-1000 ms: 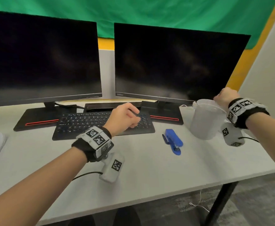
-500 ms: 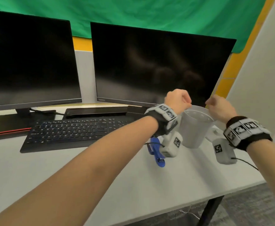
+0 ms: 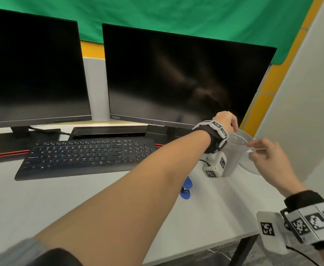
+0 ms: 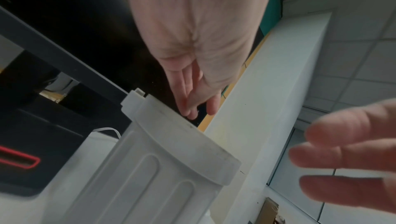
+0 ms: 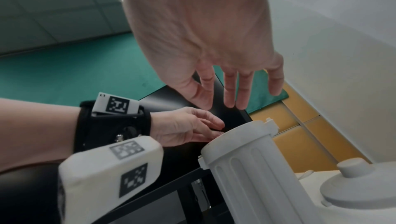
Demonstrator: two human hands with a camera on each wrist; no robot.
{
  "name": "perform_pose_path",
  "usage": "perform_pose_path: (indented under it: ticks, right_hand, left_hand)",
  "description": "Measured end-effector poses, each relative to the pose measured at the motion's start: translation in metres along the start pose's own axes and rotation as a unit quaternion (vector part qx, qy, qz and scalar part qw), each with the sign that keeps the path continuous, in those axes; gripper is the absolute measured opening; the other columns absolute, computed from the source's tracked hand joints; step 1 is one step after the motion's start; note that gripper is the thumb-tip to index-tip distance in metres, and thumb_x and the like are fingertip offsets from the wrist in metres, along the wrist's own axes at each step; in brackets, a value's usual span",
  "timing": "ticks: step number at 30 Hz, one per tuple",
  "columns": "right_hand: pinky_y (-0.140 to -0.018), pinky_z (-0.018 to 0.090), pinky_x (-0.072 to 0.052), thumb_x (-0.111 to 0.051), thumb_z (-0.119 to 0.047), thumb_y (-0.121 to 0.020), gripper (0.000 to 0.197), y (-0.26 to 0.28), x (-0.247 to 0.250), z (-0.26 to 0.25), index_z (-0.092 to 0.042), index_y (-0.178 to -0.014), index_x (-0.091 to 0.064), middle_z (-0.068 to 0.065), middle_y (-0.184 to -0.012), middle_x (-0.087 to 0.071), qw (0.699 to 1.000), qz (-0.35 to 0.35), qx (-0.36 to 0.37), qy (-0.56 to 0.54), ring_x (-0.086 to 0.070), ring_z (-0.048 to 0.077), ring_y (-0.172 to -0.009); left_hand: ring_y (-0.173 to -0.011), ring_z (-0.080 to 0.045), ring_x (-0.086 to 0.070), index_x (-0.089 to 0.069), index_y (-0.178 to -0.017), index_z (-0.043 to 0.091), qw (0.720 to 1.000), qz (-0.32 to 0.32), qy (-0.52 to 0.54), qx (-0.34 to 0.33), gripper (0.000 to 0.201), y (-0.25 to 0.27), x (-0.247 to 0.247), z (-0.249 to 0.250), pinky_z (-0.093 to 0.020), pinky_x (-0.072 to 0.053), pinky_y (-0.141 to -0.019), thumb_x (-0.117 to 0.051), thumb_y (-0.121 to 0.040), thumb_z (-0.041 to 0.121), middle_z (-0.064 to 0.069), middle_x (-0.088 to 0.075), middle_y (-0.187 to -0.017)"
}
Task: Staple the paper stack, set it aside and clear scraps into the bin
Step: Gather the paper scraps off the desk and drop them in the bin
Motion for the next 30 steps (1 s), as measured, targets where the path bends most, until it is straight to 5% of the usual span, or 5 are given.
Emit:
perform_pose_path:
  ticks: [9, 14, 18, 26, 30]
  right_hand:
    - [-0.078, 0.031, -0.038, -0.055, -0.009, -0.091, 0.014, 0.011, -0.002, 0.002, -0.014, -0.101, -0.062, 0.006, -0.113, -0.059, 0.999, -0.015, 0.019, -0.026, -0.056, 0.021, -0.095]
    - [-0.086, 0.042, -0.047, -0.055, -0.010, -0.089, 0.015, 0.018, -0.006, 0.009, -0.024, -0.092, -0.060, 0.002, -0.103, -0.063, 1.000, 0.006, 0.026, 0.007, -0.058, 0.020, -0.088]
    - [-0.065, 0.014, -0.038, -0.056, -0.010, -0.089, 0.015, 0.042, -0.038, -0.011, -0.024, -0.090, -0.061, 0.002, -0.097, -0.061, 0.992, -0.090, 0.082, 0.015, -0.056, 0.010, -0.081]
    - [-0.093, 0.026, -0.044, -0.052, -0.030, -0.092, 0.038, 0.122, -0.153, -0.113, -0.023, -0.129, -0.055, -0.003, -0.123, -0.054, 0.861, -0.415, 0.281, 0.086, -0.054, 0.014, -0.109]
    - [-0.074, 0.029, -0.034, -0.052, -0.030, -0.089, 0.032, 0.151, -0.200, -0.152, -0.013, -0.114, -0.061, 0.008, -0.105, -0.052, 0.827, -0.434, 0.322, 0.154, -0.054, 0.029, -0.103]
  left_hand:
    - [-0.089, -0.025, -0.069, -0.067, -0.095, 0.008, 0.999, 0.005, 0.024, -0.026, 0.010, -0.017, -0.015, 0.001, -0.034, -0.057, -0.081, -0.062, -0.087, 0.006, -0.003, -0.064, -0.085]
    - [-0.101, -0.021, -0.065, -0.070, -0.098, 0.017, 0.998, -0.024, 0.016, -0.052, 0.019, -0.013, -0.004, -0.004, -0.037, -0.055, -0.090, -0.060, -0.086, 0.005, -0.002, -0.068, -0.104]
    - [-0.099, -0.019, -0.064, -0.072, -0.091, 0.021, 0.998, -0.004, -0.007, -0.059, 0.014, 0.011, 0.032, -0.013, -0.037, -0.055, -0.088, -0.067, -0.081, 0.012, -0.001, -0.066, -0.109]
    - [-0.088, -0.005, -0.060, -0.071, -0.104, 0.011, 0.995, 0.064, -0.043, -0.061, 0.021, 0.148, 0.140, -0.066, -0.013, -0.048, -0.079, -0.058, -0.091, 0.020, 0.003, -0.068, -0.101]
    - [-0.091, -0.005, -0.062, -0.071, -0.103, 0.013, 0.990, 0.129, -0.049, -0.010, 0.019, 0.247, 0.192, -0.102, -0.014, -0.049, -0.082, -0.057, -0.092, 0.021, 0.003, -0.069, -0.105]
Point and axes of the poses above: each hand's wrist, its own y-axis away from the middle knuckle, its own x-axis out of the back of the hand, z = x × y, the point moved 2 cm from there along -y, towards the middle knuckle
